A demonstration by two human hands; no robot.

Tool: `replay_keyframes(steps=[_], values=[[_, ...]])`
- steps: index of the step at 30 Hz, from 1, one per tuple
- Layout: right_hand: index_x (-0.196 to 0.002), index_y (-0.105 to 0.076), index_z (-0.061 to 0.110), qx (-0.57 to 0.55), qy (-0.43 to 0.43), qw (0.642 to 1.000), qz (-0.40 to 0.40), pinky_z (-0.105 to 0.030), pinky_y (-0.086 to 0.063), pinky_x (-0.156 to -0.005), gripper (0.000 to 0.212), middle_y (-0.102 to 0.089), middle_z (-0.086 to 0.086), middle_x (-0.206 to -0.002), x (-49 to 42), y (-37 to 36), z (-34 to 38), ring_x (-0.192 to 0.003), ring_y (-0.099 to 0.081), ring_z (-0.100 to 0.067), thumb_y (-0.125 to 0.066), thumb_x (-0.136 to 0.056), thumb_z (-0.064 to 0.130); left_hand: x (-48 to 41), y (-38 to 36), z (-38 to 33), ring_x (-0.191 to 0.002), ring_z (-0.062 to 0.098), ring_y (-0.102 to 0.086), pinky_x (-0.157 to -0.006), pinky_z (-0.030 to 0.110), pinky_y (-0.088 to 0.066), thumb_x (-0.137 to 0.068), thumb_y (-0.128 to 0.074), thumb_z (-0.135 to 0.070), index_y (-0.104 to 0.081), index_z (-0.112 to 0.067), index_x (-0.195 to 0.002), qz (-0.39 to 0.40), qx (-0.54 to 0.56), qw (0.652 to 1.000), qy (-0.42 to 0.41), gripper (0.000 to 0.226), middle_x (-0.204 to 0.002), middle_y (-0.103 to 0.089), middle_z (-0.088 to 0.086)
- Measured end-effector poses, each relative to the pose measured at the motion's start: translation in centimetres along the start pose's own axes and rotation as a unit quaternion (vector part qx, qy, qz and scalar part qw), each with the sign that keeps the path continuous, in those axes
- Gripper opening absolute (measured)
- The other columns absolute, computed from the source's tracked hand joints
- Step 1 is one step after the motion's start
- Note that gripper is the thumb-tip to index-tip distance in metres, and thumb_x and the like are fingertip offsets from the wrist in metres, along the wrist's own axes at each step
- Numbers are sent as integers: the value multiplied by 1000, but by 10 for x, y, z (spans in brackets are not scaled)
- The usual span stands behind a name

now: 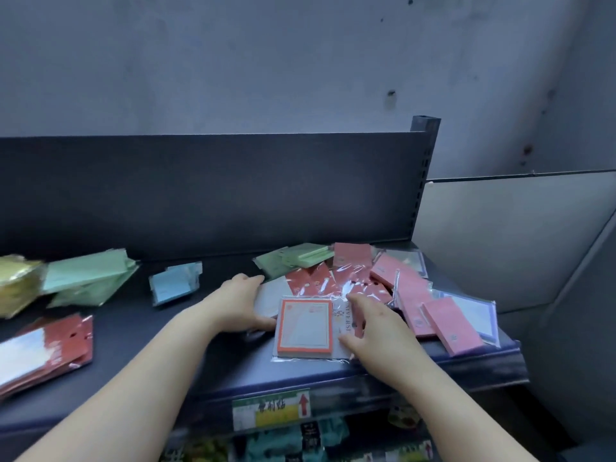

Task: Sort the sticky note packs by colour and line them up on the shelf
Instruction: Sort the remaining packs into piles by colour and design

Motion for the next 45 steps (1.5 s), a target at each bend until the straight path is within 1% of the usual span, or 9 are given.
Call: replay_keyframes(steps=[2,5,10,15,20,24,35,40,45], values=[[-142,-36,30,-58,11,998,-17,-22,-39,-95,60,-53,8,-131,-4,0,5,-111,-51,-9,-61,-88,21,7,-1,5,-105,24,-49,-89,32,-44,-59,-73,-62,-49,-24,-109,-16,7,1000,13,67,-110,-42,2],[-139,-37,33,-164,15,985,-45,-19,-43,-76,60,-57,16,-98,-11,-1,14,-84,-55,-4,-61,-88,13,25,7,14,-102,22,-42,-84,34,-42,-59,-71,-63,-43,-24,-99,-65,16,997,36,63,-104,-36,0],[-125,-51,29,-374,3,926,-49,-41,-53,-83,43,-70,3,-93,-26,-22,35,-85,-68,-15,-61,-89,7,67,29,41,-102,19,-32,-84,33,-40,-64,-69,-63,-39,-23,-101,-177,19,981,77,62,-103,-31,-2],[-111,-59,14,-512,-1,858,-37,-22,-53,-63,26,-71,-4,-92,-32,-45,89,-73,-68,-11,-56,-91,-2,117,51,88,-107,23,-34,-87,32,-38,-66,-70,-55,-37,-21,-112,-250,3,962,111,66,-104,-27,-1],[-103,-60,13,-568,1,822,-30,-16,-51,-53,18,-73,1,-85,-29,-77,153,-68,-68,-6,-54,-93,0,166,62,157,-113,25,-36,-92,33,-37,-64,-71,-58,-35,-22,-120,-270,9,950,157,75,-110,-29,0],[-101,-61,15,-567,8,823,-27,-17,-53,-55,18,-72,3,-84,-25,-106,209,-68,-67,-6,-54,-93,1,203,76,218,-117,25,-34,-98,34,-35,-66,-72,-60,-28,-21,-138,-291,20,939,182,93,-119,-29,1],[-97,-60,13,-564,-4,826,4,-24,-55,-52,17,-71,-4,-88,-12,-194,346,-67,-69,-12,-51,-94,-1,276,98,370,-126,25,-29,-106,36,-30,-66,-71,-62,-16,-20,-150,-295,56,923,240,110,-131,-29,3],[-97,-60,14,-518,-8,855,8,-24,-52,-53,18,-70,-5,-91,-8,-221,384,-66,-67,-11,-51,-94,-1,300,102,415,-130,27,-27,-107,39,-30,-68,-72,-62,-15,-20,-151,-291,73,911,282,109,-135,-28,6],[-97,-61,13,-487,-1,873,22,-30,-55,-62,18,-71,-5,-90,-9,-239,415,-70,-68,-14,-51,-94,-2,318,100,442,-127,29,-28,-102,40,-34,-66,-74,-60,-29,-21,-140,-299,80,898,312,95,-132,-30,7]])
Point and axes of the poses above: each hand's wrist, its own x-axis away from the middle knuckle, its own y-axis out of the back of the hand, z = x × y, the point moved 5 cm from there along -x, towards the middle knuckle
